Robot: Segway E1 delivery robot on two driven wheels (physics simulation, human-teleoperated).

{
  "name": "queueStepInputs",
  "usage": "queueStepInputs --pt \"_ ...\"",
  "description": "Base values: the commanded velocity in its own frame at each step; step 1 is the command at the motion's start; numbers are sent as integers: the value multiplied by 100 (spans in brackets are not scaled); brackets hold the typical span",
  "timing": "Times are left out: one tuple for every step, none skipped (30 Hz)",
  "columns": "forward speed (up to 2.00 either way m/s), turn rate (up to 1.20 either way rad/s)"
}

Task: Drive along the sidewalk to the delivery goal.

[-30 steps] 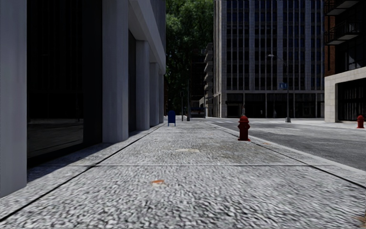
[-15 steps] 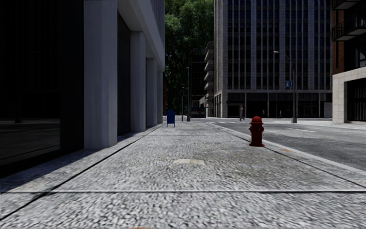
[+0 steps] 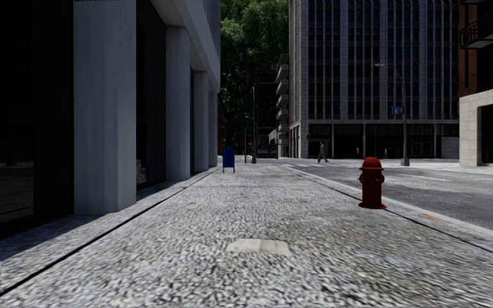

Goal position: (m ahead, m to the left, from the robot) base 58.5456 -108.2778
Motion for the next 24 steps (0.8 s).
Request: queueStepInputs --pt "192 0" --pt "193 0" --pt "194 0" --pt "197 0" --pt "200 0" --pt "200 0" --pt "200 0" --pt "200 0" --pt "200 0" --pt "200 0" --pt "200 0" --pt "200 0" --pt "200 0" --pt "200 0" --pt "200 0" --pt "200 0" --pt "200 0" --pt "200 0" --pt "200 0" --pt "200 0" --pt "200 0" --pt "200 -2" --pt "200 -2" --pt "200 -7"
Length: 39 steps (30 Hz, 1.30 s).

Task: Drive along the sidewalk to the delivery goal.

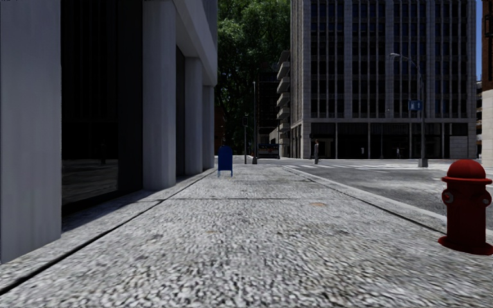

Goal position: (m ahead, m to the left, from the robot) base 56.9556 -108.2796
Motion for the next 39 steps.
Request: queueStepInputs --pt "200 -10" --pt "200 -11" --pt "200 -14" --pt "200 -14" --pt "200 -17" --pt "200 -19" --pt "200 -19" --pt "200 -19" --pt "200 -19" --pt "200 -19" --pt "200 -6" --pt "200 0" --pt "200 0" --pt "200 0" --pt "200 0" --pt "200 0" --pt "200 0" --pt "200 0" --pt "200 0" --pt "200 0" --pt "200 0" --pt "200 0" --pt "200 -1" --pt "200 -8" --pt "200 -12" --pt "200 -12" --pt "200 -13" --pt "200 -13" --pt "200 -2" --pt "200 0" --pt "200 0" --pt "200 0" --pt "200 0" --pt "200 0" --pt "200 0" --pt "200 0" --pt "200 0" --pt "200 0" --pt "200 0"
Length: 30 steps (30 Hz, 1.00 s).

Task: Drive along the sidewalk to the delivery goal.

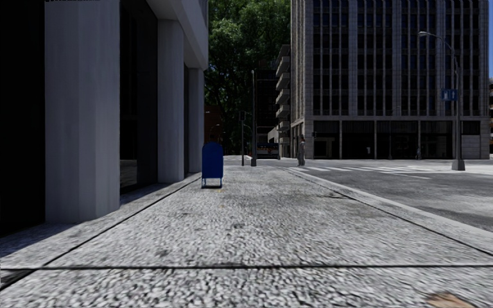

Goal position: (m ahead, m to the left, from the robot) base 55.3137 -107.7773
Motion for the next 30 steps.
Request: queueStepInputs --pt "200 0" --pt "200 0" --pt "200 0" --pt "200 0" --pt "200 0" --pt "200 0" --pt "200 0" --pt "200 0" --pt "200 0" --pt "200 0" --pt "200 0" --pt "200 0" --pt "200 0" --pt "200 0" --pt "200 0" --pt "200 0" --pt "200 0" --pt "200 0" --pt "200 0" --pt "200 0" --pt "200 0" --pt "200 0" --pt "200 -12" --pt "200 -37" --pt "200 -43" --pt "200 -44" --pt "200 -44" --pt "200 -38" --pt "200 -18" --pt "200 0"
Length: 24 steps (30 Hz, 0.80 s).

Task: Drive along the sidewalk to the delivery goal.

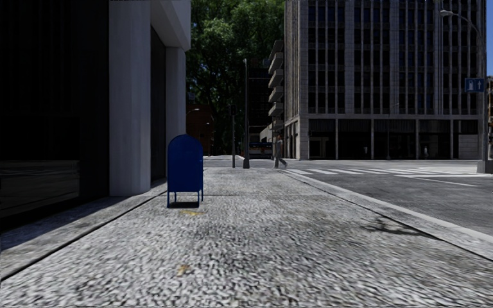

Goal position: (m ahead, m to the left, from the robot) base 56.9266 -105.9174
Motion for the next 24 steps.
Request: queueStepInputs --pt "200 0" --pt "200 0" --pt "200 0" --pt "200 0" --pt "200 0" --pt "200 0" --pt "200 0" --pt "200 0" --pt "200 0" --pt "200 0" --pt "200 0" --pt "200 0" --pt "200 0" --pt "200 0" --pt "200 0" --pt "200 0" --pt "200 0" --pt "200 0" --pt "200 0" --pt "200 0" --pt "200 0" --pt "200 0" --pt "200 0" --pt "200 0"
